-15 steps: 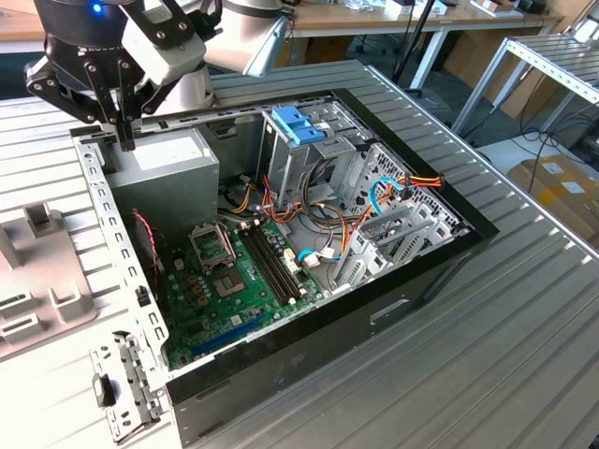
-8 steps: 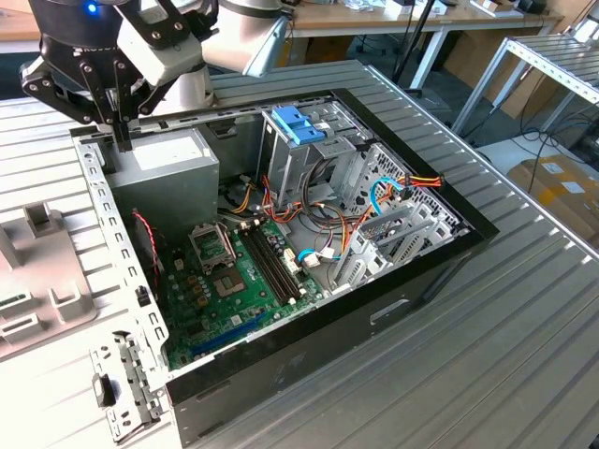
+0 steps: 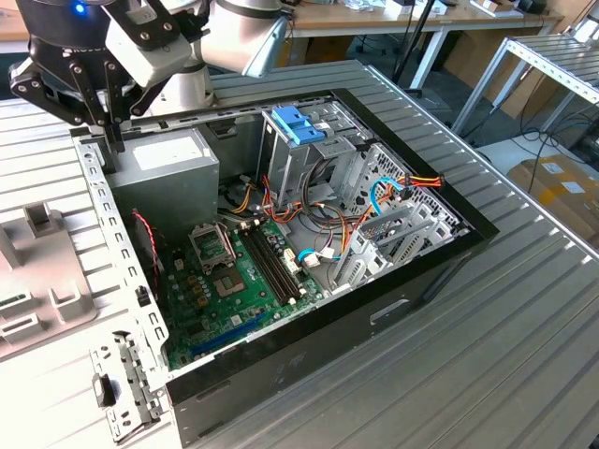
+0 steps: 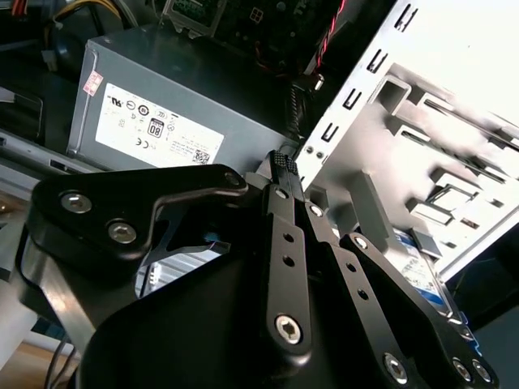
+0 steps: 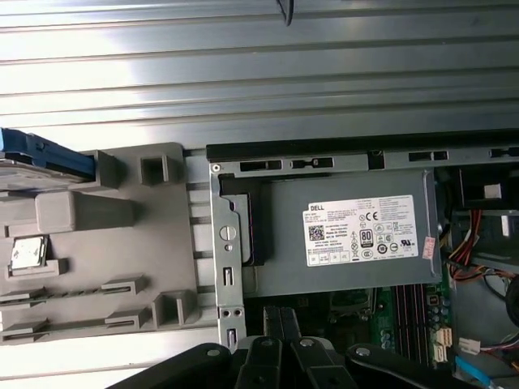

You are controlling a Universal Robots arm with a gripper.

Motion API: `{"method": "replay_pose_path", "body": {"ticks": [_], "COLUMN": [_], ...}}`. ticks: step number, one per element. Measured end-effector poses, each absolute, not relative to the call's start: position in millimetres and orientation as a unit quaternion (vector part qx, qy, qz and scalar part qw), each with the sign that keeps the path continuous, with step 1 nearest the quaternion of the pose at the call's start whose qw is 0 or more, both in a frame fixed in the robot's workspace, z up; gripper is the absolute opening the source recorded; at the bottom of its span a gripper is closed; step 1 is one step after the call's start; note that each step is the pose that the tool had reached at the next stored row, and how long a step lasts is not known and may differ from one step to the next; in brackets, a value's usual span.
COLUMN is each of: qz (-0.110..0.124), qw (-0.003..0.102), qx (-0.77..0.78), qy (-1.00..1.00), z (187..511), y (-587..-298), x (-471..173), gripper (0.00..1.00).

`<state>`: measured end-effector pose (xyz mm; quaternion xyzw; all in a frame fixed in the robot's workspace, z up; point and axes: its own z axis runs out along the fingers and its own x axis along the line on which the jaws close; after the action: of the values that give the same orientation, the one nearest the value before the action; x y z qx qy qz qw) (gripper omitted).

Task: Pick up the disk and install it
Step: 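Reach for the disk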

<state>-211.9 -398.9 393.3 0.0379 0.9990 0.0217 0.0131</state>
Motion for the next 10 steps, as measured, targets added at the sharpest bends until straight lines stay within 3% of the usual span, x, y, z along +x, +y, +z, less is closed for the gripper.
{"method": "replay_pose_path", "body": {"ticks": [10], "qz": [0.022], "qw": [0.013], "qx": [0.038], "qy": [0.999], "z": [393.3], "y": [-398.9], "x": [-219.7], "gripper": [0.11]}}
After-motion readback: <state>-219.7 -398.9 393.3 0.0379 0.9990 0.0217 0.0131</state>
